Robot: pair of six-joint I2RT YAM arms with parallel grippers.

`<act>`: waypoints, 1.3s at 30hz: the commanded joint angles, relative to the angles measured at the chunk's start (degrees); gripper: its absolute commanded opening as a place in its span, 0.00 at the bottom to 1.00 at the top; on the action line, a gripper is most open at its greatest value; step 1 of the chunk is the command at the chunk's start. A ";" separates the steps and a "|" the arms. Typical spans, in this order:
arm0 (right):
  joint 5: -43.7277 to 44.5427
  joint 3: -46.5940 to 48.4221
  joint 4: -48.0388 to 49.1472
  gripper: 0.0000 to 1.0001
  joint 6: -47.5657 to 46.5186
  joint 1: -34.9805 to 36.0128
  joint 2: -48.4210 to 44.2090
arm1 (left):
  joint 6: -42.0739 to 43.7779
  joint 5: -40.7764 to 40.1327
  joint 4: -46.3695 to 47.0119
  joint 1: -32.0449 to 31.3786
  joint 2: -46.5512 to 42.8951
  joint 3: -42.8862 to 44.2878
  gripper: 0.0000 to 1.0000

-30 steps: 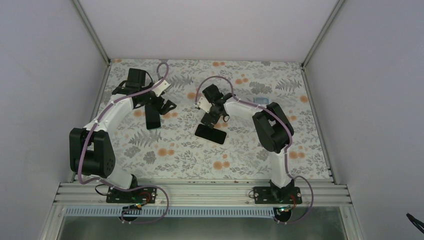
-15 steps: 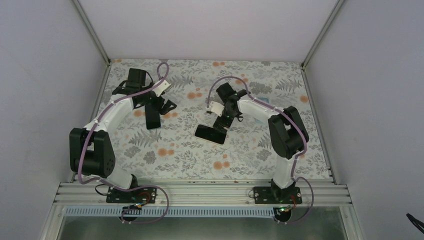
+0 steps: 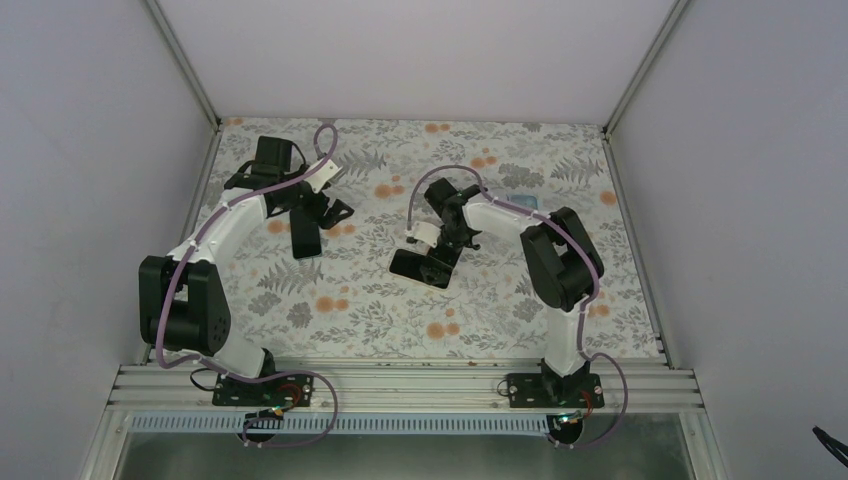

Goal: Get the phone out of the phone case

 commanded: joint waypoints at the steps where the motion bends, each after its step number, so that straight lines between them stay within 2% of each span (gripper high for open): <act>1: 0.25 -1.93 1.31 1.00 1.70 1.82 1.71 | 0.21 -0.05 0.21 0.27 -0.86 -0.26 1.00; 10: 8.16 -6.83 4.33 1.00 2.63 6.95 0.57 | -0.23 -0.36 0.60 0.21 -0.97 -0.83 1.00; 18: 17.65 -12.52 7.83 0.98 3.77 8.20 1.48 | -0.85 -0.04 0.99 0.20 -0.39 -0.27 1.00; 24: 21.26 -13.76 8.40 0.92 4.01 8.66 3.58 | -0.91 -0.03 0.97 0.12 0.04 -0.02 1.00; 33: 21.98 -11.68 8.67 0.72 4.47 8.74 4.67 | -0.52 -0.07 0.21 0.13 0.11 0.31 1.00; 39: 18.55 -10.09 10.88 0.62 5.18 8.70 -1.11 | -0.59 2.08 -0.15 0.06 1.27 0.52 1.00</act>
